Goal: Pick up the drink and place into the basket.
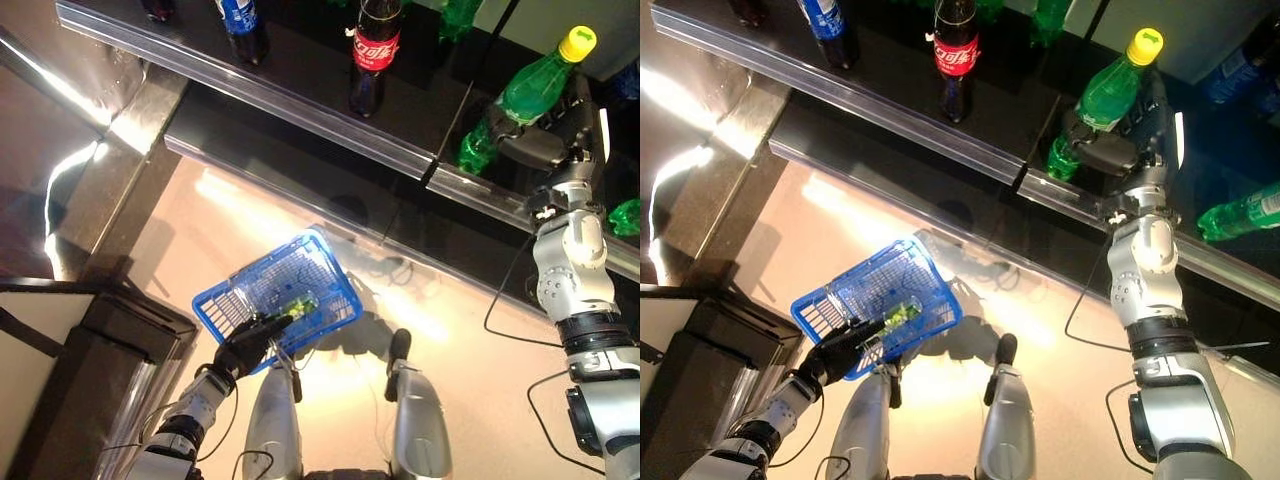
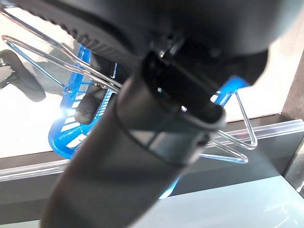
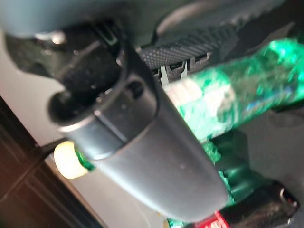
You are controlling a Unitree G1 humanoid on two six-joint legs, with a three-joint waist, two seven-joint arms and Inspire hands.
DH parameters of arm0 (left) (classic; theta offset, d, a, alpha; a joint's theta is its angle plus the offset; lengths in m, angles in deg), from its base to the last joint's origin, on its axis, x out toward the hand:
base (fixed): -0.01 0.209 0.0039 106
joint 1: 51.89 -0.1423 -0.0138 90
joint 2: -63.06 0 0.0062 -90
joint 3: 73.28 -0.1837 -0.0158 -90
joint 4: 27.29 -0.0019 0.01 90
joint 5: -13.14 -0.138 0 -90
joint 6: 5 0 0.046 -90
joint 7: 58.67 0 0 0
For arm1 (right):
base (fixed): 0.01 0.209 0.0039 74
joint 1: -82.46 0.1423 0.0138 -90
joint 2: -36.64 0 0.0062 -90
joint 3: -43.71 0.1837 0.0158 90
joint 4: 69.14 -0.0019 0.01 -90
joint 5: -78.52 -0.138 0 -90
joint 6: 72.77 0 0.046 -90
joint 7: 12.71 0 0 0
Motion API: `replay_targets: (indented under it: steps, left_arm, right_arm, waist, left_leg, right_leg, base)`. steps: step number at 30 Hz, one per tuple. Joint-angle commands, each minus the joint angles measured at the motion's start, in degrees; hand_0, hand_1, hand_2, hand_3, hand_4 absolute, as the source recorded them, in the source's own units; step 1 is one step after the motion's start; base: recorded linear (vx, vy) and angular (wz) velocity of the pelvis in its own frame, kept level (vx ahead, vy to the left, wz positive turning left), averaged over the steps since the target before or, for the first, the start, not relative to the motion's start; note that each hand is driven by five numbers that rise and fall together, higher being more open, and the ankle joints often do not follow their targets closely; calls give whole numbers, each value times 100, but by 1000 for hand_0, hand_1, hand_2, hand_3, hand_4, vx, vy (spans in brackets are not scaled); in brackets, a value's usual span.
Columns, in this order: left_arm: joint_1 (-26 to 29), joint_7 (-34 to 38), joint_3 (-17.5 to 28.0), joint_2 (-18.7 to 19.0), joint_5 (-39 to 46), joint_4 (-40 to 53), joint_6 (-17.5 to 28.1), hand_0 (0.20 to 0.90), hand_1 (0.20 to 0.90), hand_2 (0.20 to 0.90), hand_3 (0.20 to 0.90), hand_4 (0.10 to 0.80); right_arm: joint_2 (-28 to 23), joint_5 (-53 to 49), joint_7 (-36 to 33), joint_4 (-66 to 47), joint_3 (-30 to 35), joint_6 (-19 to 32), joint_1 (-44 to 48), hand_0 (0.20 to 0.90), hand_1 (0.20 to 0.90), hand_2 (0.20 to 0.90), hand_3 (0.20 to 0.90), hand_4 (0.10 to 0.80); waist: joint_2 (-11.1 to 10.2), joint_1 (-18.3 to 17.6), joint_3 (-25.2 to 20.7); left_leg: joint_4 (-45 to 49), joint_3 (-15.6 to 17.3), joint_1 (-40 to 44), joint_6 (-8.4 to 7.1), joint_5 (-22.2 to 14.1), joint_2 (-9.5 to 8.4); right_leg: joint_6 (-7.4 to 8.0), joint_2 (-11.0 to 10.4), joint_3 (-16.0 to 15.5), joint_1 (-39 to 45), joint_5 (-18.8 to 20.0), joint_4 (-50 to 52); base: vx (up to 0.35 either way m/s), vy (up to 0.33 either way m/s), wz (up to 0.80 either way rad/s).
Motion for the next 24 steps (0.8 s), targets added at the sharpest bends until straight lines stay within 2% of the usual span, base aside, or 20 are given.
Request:
replay_targets:
  steps: [1, 12, 13, 14, 15, 24]
  left_arm:
    - [-508, -427, -411, 270, -108, 256, -226, 300, 300, 300, 200, 100]
    - [-454, -492, -510, 300, -161, 232, -227, 300, 300, 300, 200, 100]
    - [-449, -497, -509, 300, -154, 224, -231, 300, 300, 300, 200, 100]
    - [-443, -502, -510, 296, -160, 220, -236, 300, 300, 300, 200, 100]
    - [-443, -511, -517, 295, -161, 214, -237, 300, 300, 300, 200, 100]
    - [-405, -523, -551, 307, -104, 220, -231, 300, 300, 300, 200, 100]
  right_arm:
    - [-566, -44, 200, -56, -73, 367, 889, 900, 900, 900, 900, 800]
    - [-502, 54, 348, 379, -463, 188, 1431, 900, 900, 900, 900, 800]
    - [-491, 80, 333, 398, -481, 184, 1456, 794, 794, 794, 776, 676]
    - [-482, 115, 275, 413, -489, 189, 1456, 432, 432, 432, 354, 254]
    - [-481, 108, 276, 439, -488, 170, 1450, 300, 300, 300, 200, 100]
    - [-443, 104, 227, 529, -469, 195, 1419, 300, 300, 300, 200, 100]
  waist:
    - [-136, 143, -372]
    - [-105, 266, -340]
    - [-100, 270, -340]
    - [-98, 271, -343]
    - [-97, 272, -346]
    - [-91, 286, -322]
  left_leg:
    - [86, 409, 194, 272, -107, 29]
    - [25, 380, 221, 281, -86, -8]
    - [26, 380, 219, 281, -85, -12]
    - [23, 381, 216, 281, -83, -15]
    - [20, 383, 222, 283, -83, -16]
    - [37, 390, 219, 294, -100, -24]
  right_leg:
    - [166, -175, 141, 19, 55, -12]
    - [168, -196, 41, 54, 85, -54]
    - [168, -198, 40, 49, 84, -49]
    - [167, -199, 39, 46, 84, -48]
    - [167, -201, 34, 54, 85, -51]
    - [161, -223, -10, 49, 76, -22]
  base:
    - [0, 0, 0]
    - [0, 0, 0]
    - [0, 0, 0]
    - [2, 12, 3]
    - [9, 11, 5]
    - [5, 4, 5]
